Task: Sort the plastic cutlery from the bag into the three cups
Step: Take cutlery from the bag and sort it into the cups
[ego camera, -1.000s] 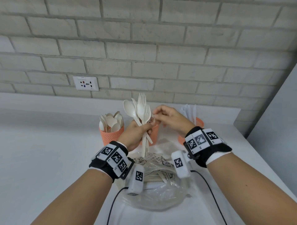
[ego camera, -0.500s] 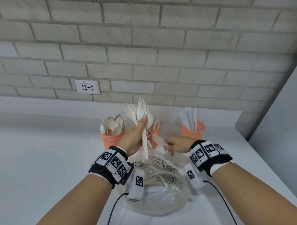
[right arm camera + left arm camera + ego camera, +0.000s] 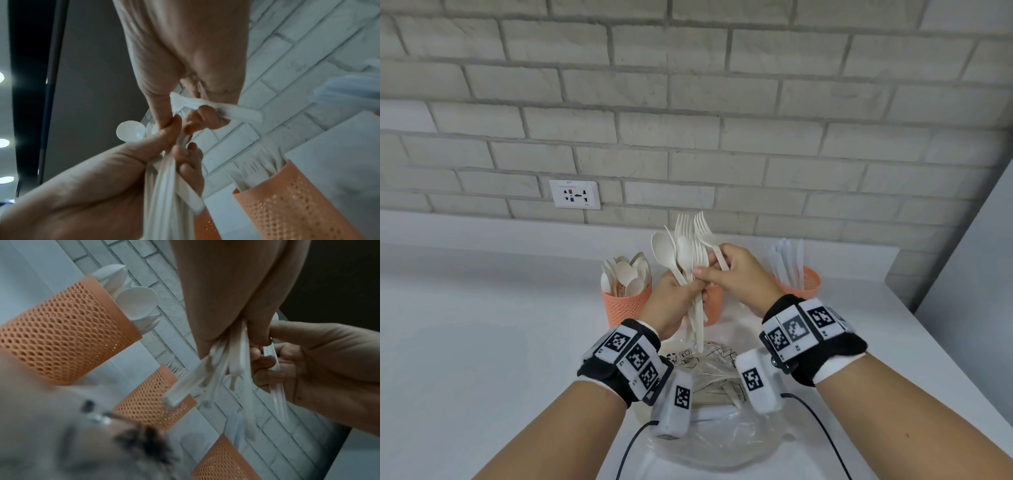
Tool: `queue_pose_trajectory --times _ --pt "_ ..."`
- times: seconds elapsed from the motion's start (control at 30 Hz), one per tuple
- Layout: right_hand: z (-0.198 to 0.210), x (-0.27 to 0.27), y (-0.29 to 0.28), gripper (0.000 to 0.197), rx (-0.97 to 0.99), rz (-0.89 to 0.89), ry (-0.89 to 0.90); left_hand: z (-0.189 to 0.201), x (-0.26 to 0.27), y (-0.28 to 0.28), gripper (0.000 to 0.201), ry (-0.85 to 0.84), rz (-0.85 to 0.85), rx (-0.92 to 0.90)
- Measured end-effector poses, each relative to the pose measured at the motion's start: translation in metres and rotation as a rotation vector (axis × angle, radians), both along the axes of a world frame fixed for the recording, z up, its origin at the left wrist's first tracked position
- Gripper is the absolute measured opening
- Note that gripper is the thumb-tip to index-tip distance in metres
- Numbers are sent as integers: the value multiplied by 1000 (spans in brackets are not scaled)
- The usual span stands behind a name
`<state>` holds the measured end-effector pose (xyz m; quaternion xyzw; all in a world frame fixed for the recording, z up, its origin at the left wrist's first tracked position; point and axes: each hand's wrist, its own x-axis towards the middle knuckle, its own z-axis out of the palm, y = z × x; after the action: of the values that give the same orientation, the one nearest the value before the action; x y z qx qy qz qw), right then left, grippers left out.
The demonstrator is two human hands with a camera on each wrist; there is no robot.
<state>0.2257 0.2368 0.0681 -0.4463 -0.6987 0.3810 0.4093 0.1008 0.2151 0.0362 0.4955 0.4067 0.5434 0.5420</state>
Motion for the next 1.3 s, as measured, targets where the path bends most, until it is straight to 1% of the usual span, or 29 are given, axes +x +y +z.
queue_pose_trajectory --times 0.07,0.1,0.17,0.27,0.3,0.37,0.5,0.57,0.63,0.73,0.77,0.83,0.87,0.9,0.93,1.0,1.07,1.17,1.23,1.3 --pt "1 -2 -4 24 -49 67 85 1 -3 -2 11 3 -10 11" --pt "2 -3 -6 21 -86 90 123 1 -5 -3 9 -1 -22 9" --pt "6 -4 -8 7 -140 101 189 3 -9 -5 8 1 -39 4" --pt "10 2 4 9 -134 -25 229 5 -13 -7 22 16 -50 -7" --pt "11 4 8 9 -125 -65 239 6 -14 -7 23 -1 -59 -17" --pt "16 9 12 12 -104 -101 271 6 -16 -7 20 -48 -78 -26" --pt "20 13 12 16 -85 -85 407 5 -17 -5 13 -104 -63 -39" --pt "17 13 13 18 -74 -76 409 5 -18 -5 13 -111 -75 -29" --pt "13 12 14 20 -93 -42 370 6 -18 -6 14 -128 -97 -30" --pt "8 10 10 11 -247 136 382 8 -18 -5 18 -166 -110 -43" --pt "6 8 8 11 -301 188 396 9 -17 -5 21 -174 -110 -40" --pt "4 6 5 19 -376 251 440 11 -14 -5 24 -178 -94 -28" --pt "4 4 4 27 -399 277 450 12 -12 -6 26 -179 -88 -21" --pt "4 3 2 36 -406 310 442 13 -11 -7 28 -180 -86 -17" --pt "3 2 1 40 -401 337 429 14 -10 -8 31 -176 -90 -11" --pt "1 1 2 39 -372 341 424 15 -9 -9 30 -163 -116 11" --pt "-1 0 5 35 -363 310 436 15 -8 -11 23 -138 -164 37" --pt "0 -3 8 35 -439 301 551 15 -11 -13 14 -138 -237 27" --pt "2 -4 7 37 -472 273 610 14 -12 -13 15 -127 -272 14" --pt "4 -5 6 40 -466 225 600 16 -13 -14 19 -144 -283 -17"
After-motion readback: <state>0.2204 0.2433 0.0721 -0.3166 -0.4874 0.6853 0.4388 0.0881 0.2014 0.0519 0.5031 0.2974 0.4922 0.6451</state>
